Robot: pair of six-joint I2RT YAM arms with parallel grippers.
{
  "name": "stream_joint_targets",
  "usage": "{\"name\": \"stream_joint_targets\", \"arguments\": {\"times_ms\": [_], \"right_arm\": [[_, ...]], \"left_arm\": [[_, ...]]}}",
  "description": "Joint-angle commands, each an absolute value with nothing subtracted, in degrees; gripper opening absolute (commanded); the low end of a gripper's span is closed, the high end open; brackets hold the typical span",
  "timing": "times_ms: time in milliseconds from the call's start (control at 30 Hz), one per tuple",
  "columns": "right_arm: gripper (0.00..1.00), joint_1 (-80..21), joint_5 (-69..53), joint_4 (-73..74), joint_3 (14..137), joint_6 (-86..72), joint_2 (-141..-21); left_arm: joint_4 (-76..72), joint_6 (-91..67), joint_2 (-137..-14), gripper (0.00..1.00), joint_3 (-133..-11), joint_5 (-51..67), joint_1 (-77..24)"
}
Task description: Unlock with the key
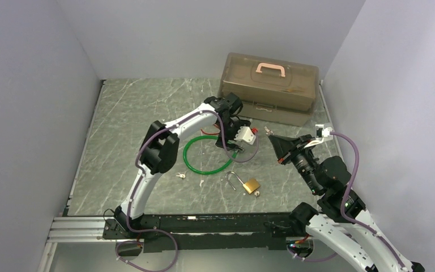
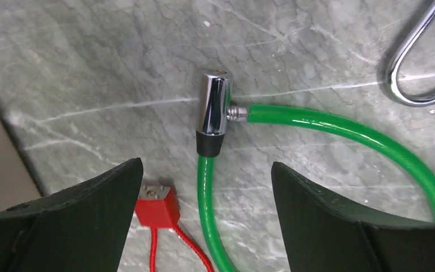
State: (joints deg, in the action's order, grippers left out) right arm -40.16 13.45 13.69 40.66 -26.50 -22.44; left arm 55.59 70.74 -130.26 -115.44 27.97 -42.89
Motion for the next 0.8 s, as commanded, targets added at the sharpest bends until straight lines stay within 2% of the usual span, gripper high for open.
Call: {"name": "stream_joint_targets", "arguments": {"times_ms": [0,233,300,367,433,633,767], "right_arm": [[0.0,-40.04,14.0,12.57,43.16,-25.48,-22.79],[0.0,-40.08,13.76,12.31,44.36,-25.06,-23.87],[0.0,-40.08,13.56,12.24,44.62,-25.05,-24.16],[0.0,-40.11,13.58,12.21,44.8,-25.05,-24.16],[0.0,-40.08,13.55,12.26,44.91,-25.0,-24.11],[0.0,-40.11,13.62,12.66,45.03,-24.81,-24.17],[0.0,-39.98,13.42,12.04,44.68,-24.52,-24.68]], "left_arm": [[60.78,77.28,-134.53,0.87,-121.36,28.01,-43.11],[63.94,79.6,-137.85,0.75,-122.33,26.82,-43.15],[65.12,80.43,-138.84,0.63,-122.97,26.45,-43.28],[65.22,80.69,-139.27,0.4,-123.0,25.53,-43.36],[64.94,81.32,-139.26,0.25,-122.46,24.61,-43.48],[60.57,79.45,-138.24,0.0,-119.91,21.64,-43.91],[60.56,76.61,-137.0,0.0,-123.01,20.31,-43.3]]}}
